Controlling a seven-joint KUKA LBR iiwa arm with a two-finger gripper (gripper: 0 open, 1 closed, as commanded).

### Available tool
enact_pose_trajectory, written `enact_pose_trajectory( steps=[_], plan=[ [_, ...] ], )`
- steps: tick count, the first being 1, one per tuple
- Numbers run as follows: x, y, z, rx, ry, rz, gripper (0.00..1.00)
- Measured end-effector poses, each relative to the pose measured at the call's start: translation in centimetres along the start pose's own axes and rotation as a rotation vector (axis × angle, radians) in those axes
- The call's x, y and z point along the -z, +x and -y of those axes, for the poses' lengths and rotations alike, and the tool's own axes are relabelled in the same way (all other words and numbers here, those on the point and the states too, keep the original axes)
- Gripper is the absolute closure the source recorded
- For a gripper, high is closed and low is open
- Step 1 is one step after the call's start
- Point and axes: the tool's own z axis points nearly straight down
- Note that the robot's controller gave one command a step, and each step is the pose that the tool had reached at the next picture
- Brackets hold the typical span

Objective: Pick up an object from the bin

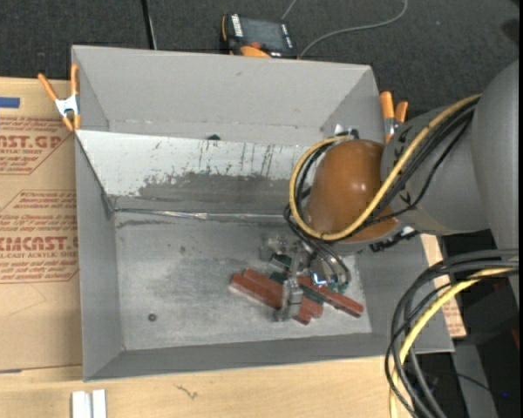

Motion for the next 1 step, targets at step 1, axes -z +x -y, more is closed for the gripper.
enact_pose_trajectory(
  steps=[1],
  plan=[
    [0.0, 0.0, -0.51, 0.005, -0.005, 0.0, 1.0]
  ],
)
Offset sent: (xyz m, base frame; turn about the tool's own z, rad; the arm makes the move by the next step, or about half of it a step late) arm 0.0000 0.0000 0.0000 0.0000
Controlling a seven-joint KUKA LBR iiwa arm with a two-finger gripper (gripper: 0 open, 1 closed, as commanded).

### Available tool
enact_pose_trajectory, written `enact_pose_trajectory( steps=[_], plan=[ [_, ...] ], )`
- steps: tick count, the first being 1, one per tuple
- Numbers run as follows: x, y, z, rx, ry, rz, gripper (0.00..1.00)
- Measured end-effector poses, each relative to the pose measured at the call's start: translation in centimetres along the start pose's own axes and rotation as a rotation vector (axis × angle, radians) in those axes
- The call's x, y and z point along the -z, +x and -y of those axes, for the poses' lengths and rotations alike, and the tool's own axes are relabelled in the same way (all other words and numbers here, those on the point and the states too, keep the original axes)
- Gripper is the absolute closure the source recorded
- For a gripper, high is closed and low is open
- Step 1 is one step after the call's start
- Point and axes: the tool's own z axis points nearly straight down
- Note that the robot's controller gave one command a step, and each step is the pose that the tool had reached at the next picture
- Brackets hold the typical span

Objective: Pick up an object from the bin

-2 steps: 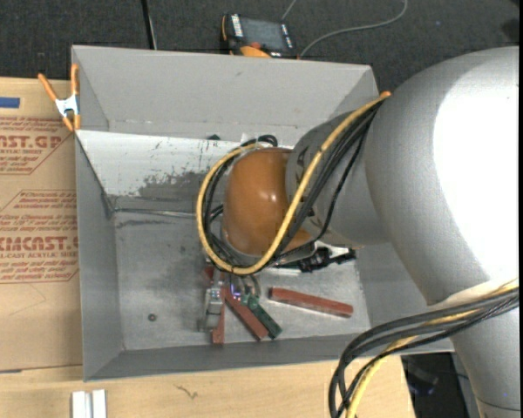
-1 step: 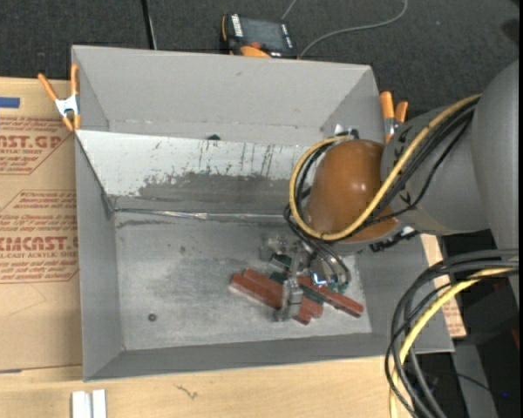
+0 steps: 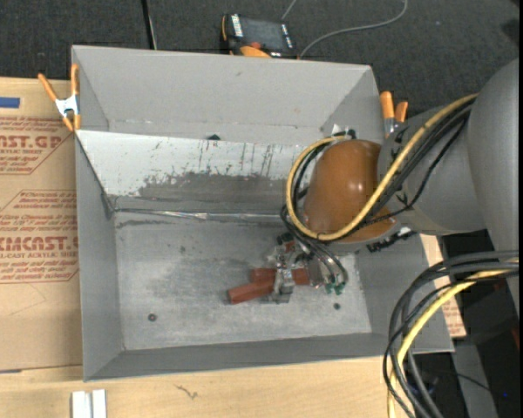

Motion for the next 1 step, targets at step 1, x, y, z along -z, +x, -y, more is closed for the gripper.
enact_pose_trajectory(
  steps=[1],
  plan=[
    [15.07, -2.0, 0.62, 0.056, 0.003, 0.008, 1.0]
  ],
)
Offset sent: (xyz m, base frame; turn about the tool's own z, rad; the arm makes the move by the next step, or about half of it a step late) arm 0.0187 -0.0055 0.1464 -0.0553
